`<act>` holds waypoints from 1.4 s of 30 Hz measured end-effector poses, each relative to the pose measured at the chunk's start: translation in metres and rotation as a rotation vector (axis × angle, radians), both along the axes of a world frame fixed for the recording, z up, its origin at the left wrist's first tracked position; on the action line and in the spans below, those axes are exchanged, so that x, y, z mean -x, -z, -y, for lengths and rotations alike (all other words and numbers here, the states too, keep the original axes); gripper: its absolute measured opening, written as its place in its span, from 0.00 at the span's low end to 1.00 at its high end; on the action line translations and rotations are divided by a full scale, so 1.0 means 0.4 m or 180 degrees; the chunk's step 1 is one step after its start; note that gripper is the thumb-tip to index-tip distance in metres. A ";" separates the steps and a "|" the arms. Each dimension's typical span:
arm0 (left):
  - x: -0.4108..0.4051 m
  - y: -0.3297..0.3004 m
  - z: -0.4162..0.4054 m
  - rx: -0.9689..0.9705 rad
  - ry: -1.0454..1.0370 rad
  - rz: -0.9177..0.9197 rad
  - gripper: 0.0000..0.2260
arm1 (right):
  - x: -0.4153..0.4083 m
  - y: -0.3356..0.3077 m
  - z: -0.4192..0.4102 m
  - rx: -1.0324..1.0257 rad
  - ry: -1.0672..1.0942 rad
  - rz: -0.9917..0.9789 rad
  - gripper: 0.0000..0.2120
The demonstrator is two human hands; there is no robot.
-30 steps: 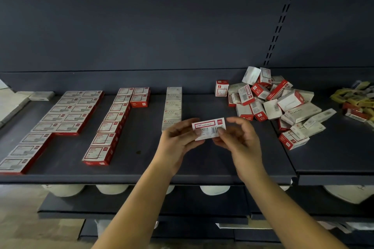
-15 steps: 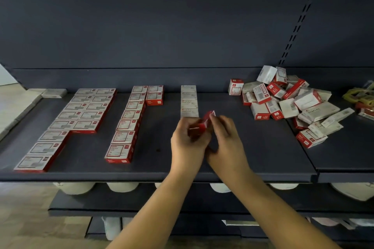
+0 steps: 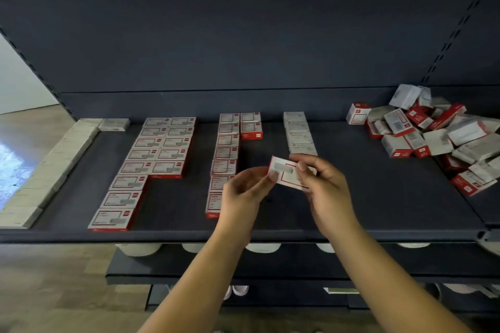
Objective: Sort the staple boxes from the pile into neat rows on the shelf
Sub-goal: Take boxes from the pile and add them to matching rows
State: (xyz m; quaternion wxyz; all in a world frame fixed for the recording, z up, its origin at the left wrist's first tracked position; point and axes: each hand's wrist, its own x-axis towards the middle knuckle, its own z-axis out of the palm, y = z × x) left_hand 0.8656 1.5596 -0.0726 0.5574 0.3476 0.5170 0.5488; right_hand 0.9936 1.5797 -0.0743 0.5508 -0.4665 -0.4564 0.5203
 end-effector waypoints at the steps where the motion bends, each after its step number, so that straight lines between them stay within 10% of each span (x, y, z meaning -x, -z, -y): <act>1: 0.020 0.002 0.002 0.0024 -0.0014 0.0105 0.04 | 0.020 0.000 0.001 0.0055 -0.0027 -0.0046 0.11; 15: 0.322 -0.031 -0.066 -0.0559 0.0857 -0.1096 0.10 | 0.259 -0.019 0.026 0.0051 -0.0878 0.0536 0.13; 28: 0.452 0.012 -0.037 -0.0050 0.0348 0.0480 0.08 | 0.378 0.022 0.026 0.0410 -0.0311 -0.0312 0.13; 35: 0.502 0.027 -0.038 -0.0050 0.0256 0.0392 0.07 | 0.413 0.032 -0.009 -0.1988 -0.0607 0.3179 0.25; 42: 0.577 0.030 -0.035 -0.0175 0.0214 -0.0323 0.08 | 0.487 0.048 -0.043 -0.1889 -0.1081 0.3583 0.27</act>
